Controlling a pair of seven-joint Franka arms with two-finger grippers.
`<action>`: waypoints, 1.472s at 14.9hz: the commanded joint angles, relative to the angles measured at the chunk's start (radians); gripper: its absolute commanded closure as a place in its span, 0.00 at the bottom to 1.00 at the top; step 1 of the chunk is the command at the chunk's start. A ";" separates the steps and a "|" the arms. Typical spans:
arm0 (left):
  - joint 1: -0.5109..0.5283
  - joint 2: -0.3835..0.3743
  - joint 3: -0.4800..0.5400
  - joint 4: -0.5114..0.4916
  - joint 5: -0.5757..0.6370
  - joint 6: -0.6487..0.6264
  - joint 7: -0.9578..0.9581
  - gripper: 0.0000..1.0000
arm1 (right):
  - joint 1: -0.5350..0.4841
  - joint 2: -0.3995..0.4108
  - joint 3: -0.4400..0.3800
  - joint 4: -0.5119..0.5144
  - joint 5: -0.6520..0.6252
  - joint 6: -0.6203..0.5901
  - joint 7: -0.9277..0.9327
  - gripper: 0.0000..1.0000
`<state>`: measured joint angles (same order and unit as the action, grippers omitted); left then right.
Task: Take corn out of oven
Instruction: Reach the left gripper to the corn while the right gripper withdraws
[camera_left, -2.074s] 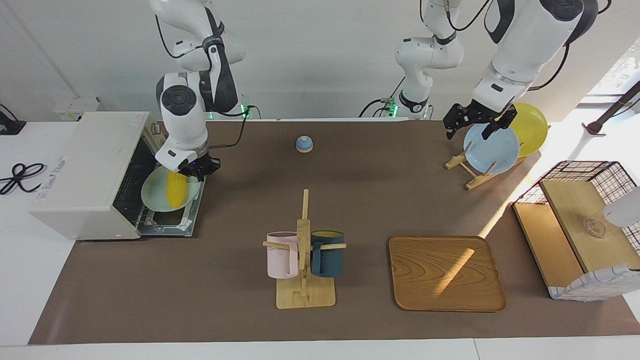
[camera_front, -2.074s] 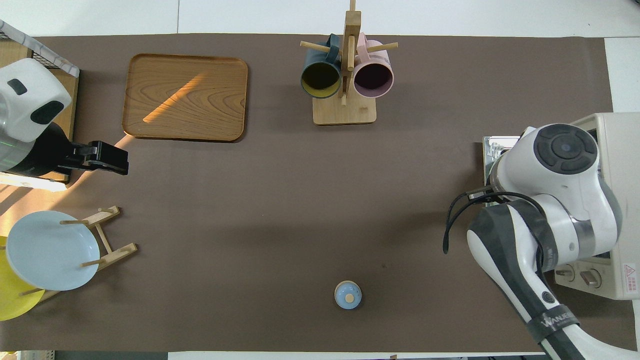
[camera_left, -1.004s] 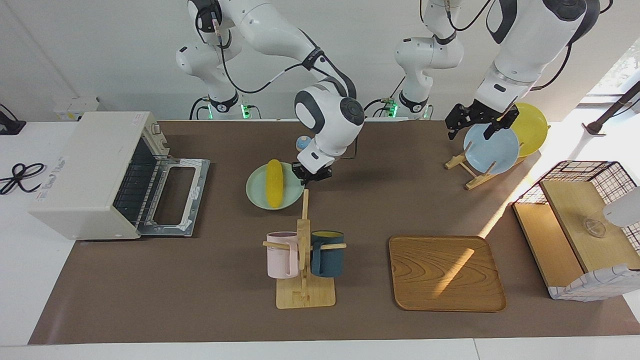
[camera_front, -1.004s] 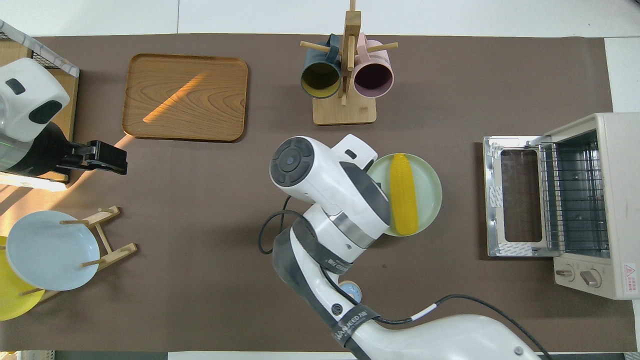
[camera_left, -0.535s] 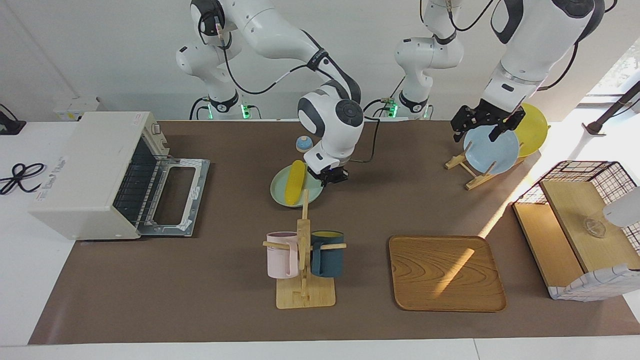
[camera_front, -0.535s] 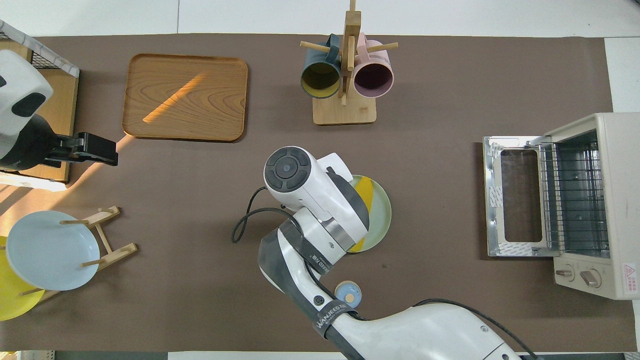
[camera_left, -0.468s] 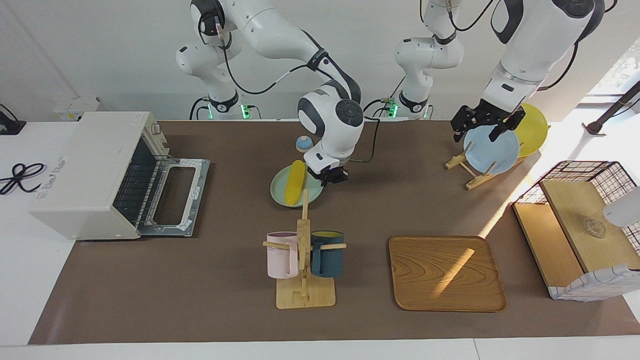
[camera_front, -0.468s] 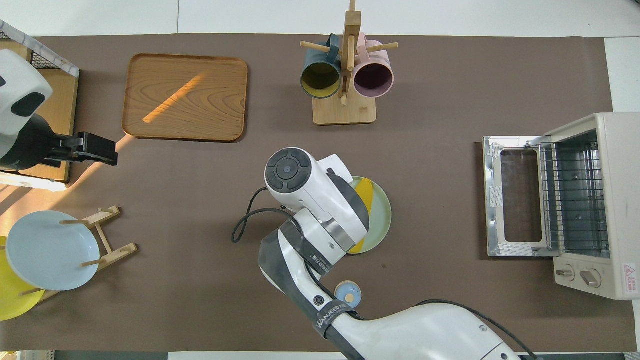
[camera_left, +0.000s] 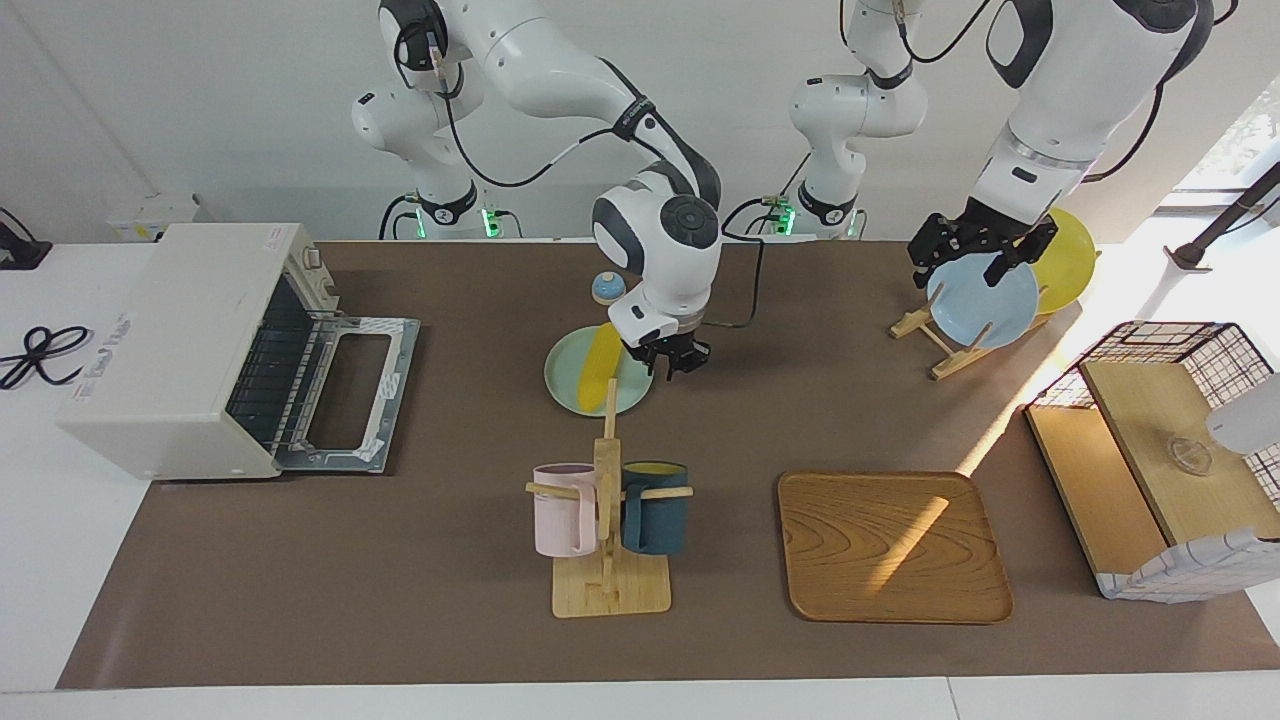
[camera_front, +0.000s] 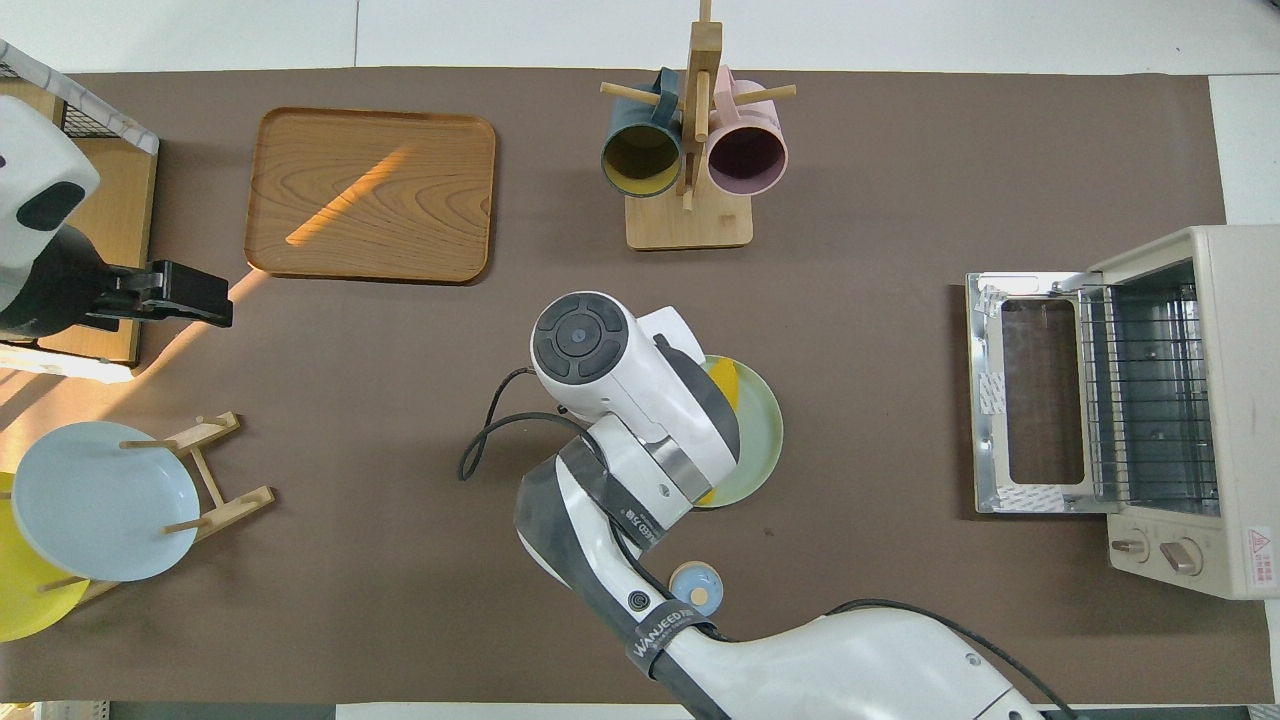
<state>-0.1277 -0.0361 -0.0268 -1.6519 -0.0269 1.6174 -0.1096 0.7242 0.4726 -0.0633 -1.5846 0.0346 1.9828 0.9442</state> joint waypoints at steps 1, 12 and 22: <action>0.000 -0.022 -0.008 -0.035 -0.007 0.032 0.015 0.00 | -0.080 -0.057 0.000 0.006 -0.001 -0.091 -0.115 0.58; -0.294 0.039 -0.016 -0.151 -0.093 0.243 -0.114 0.00 | -0.422 -0.285 0.003 -0.395 -0.206 -0.049 -0.334 1.00; -0.631 0.322 -0.015 -0.111 -0.096 0.577 -0.326 0.00 | -0.525 -0.287 0.000 -0.557 -0.228 0.157 -0.439 1.00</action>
<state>-0.7044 0.2121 -0.0605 -1.7978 -0.1116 2.1352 -0.4313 0.2143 0.2155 -0.0754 -2.0867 -0.1611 2.0909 0.5176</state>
